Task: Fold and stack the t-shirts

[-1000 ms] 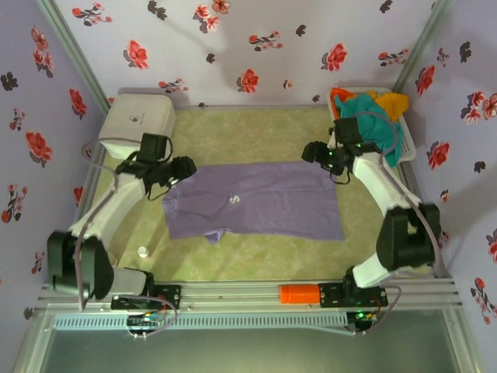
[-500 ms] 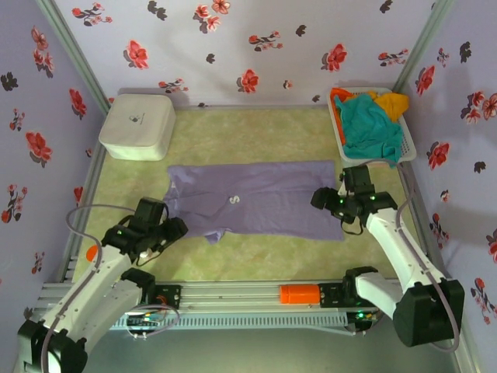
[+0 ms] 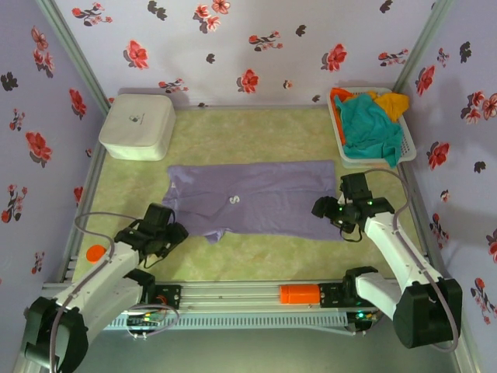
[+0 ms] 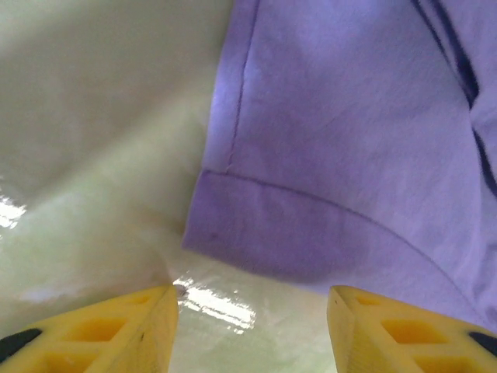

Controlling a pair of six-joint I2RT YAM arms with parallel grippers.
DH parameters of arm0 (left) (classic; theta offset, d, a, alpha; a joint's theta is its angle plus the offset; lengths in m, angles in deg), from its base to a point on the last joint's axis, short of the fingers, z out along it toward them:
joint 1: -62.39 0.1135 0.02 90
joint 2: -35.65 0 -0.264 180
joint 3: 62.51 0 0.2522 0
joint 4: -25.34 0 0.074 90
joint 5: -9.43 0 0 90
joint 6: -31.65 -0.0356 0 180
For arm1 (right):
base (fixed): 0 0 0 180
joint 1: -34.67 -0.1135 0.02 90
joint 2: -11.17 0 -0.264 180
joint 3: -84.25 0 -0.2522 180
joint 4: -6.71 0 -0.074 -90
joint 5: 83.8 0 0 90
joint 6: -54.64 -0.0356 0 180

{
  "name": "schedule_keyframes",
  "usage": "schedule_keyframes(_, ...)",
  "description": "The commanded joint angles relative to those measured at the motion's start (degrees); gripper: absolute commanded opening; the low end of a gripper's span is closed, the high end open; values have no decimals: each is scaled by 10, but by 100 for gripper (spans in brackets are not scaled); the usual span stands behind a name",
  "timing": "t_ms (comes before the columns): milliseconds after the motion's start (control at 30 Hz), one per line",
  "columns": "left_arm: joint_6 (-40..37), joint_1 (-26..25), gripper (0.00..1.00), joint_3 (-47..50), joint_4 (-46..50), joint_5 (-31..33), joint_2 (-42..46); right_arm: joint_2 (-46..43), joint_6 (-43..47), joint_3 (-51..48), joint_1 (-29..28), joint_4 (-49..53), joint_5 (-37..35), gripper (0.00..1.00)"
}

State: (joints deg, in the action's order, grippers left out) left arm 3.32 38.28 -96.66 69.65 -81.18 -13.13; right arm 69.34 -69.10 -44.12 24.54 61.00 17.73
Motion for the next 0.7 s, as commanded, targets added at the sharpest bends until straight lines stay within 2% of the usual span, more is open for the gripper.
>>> schedule_keyframes(0,8,-2,52,10,-51,23,-10,-6,-17,-8,-4,-8,-15,74)
schedule_keyframes(300,8,-2,46,6,-86,40,-52,-6,-14,-1,-3,-8,-16,73)
schedule_keyframes(567,3,-3,32,3,-84,27,-83,-2,-18,0,-2,-18,-23,73)
schedule_keyframes(667,-1,-3,20,-6,-67,27,-83,5,-21,2,-2,-26,-20,73)
